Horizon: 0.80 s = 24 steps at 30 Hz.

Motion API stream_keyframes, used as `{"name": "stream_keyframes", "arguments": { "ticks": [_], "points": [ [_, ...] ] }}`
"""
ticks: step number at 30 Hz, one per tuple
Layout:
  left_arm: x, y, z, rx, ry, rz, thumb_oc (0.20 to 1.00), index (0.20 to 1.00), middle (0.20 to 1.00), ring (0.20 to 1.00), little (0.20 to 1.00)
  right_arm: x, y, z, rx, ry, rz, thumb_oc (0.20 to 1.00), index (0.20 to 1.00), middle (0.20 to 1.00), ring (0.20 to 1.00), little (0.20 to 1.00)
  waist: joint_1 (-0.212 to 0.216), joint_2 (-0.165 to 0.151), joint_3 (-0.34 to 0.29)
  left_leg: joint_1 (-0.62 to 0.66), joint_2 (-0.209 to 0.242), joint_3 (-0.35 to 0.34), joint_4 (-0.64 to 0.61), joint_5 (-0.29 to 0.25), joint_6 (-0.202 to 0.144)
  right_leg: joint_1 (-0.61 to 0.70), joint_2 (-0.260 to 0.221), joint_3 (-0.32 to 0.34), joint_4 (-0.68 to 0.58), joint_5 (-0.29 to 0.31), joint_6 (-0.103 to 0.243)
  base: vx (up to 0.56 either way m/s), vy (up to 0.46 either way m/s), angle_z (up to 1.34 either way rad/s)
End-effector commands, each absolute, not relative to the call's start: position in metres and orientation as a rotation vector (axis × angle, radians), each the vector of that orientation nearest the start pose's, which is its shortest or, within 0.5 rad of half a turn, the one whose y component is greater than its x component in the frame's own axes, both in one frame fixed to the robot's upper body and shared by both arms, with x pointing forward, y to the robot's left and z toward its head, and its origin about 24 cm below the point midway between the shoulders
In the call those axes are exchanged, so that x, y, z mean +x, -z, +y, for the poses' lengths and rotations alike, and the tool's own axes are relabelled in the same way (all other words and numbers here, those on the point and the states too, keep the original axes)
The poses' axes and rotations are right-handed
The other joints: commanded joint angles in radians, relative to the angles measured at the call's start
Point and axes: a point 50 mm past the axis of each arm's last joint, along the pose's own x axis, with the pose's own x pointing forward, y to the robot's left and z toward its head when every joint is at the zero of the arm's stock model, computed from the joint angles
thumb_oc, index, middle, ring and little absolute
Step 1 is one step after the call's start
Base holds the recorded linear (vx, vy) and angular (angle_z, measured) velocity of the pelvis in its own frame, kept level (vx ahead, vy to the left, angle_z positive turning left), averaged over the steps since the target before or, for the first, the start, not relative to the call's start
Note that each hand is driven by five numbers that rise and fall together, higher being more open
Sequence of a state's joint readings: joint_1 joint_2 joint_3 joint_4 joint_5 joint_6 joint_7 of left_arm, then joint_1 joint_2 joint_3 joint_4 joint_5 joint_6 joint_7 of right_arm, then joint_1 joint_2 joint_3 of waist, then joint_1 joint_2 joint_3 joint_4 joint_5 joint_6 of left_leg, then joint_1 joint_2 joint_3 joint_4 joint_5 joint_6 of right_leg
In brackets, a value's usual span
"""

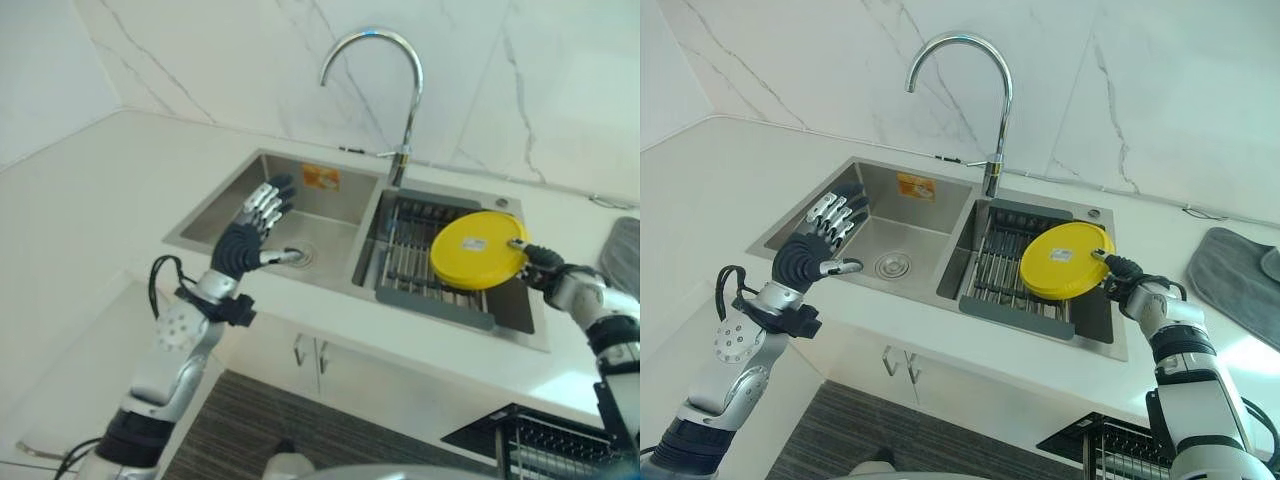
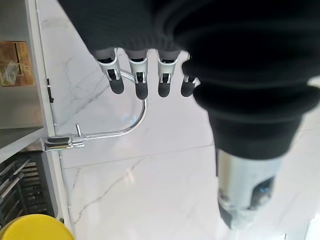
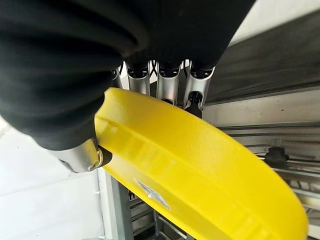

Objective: Place the dishes in the dishwasher.

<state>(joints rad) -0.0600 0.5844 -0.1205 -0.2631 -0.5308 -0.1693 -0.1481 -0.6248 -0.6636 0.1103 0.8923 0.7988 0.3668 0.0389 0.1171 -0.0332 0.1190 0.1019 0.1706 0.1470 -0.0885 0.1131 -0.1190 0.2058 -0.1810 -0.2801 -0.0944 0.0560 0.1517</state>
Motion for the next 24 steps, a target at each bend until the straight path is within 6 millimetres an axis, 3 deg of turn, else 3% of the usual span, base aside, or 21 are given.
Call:
{"name": "stream_keyframes", "arguments": {
  "ticks": [1,12,18,22,24],
  "points": [
    [0.257,-0.164,0.177,0.039,0.447,-0.496,1.000,1.000,1.000,1.000,1.000,0.362,-0.117,-0.296,0.296,0.182,0.229,0.200,0.200,0.200,0.200,0.200,0.031,-0.006,-0.013,0.064,0.060,-0.011,0.001,-0.125,-0.039,0.015,-0.022,-0.065,0.007,-0.071,0.016,0.00,0.000,0.00],
    [0.249,-0.159,0.187,0.041,0.436,-0.491,1.000,1.000,1.000,1.000,1.000,0.357,-0.152,-0.273,0.462,0.106,-0.093,0.200,0.200,0.200,0.200,0.200,0.002,0.011,-0.021,0.074,0.080,0.009,0.001,-0.118,-0.045,0.006,-0.003,-0.058,0.007,-0.079,-0.004,0.01,-0.089,0.01],
    [0.237,-0.161,0.194,0.002,0.393,-0.541,1.000,1.000,1.000,1.000,1.000,0.333,-0.178,-0.257,0.528,0.045,-0.269,0.200,0.200,0.200,0.200,0.200,-0.038,0.025,-0.018,0.074,0.089,0.050,0.001,-0.106,-0.049,-0.028,0.024,-0.022,0.007,-0.077,-0.021,-0.01,-0.064,-0.07],
    [0.224,-0.162,0.200,-0.017,0.287,-0.615,1.000,1.000,1.000,1.000,1.000,0.320,-0.184,-0.242,0.552,-0.056,-0.322,0.200,0.200,0.200,0.200,0.200,-0.016,0.008,0.015,0.048,0.021,-0.124,0.111,-0.146,-0.021,-0.052,0.025,0.094,0.007,-0.058,-0.030,-0.11,0.233,-0.47],
    [0.222,-0.164,0.200,-0.004,0.277,-0.634,1.000,1.000,1.000,1.000,1.000,0.318,-0.186,-0.237,0.569,-0.073,-0.339,0.200,0.200,0.200,0.200,0.200,-0.010,0.001,0.023,0.040,-0.006,-0.155,0.128,-0.187,-0.006,-0.059,0.015,0.122,0.007,-0.051,-0.025,-0.16,0.335,-1.23]
  ]
}}
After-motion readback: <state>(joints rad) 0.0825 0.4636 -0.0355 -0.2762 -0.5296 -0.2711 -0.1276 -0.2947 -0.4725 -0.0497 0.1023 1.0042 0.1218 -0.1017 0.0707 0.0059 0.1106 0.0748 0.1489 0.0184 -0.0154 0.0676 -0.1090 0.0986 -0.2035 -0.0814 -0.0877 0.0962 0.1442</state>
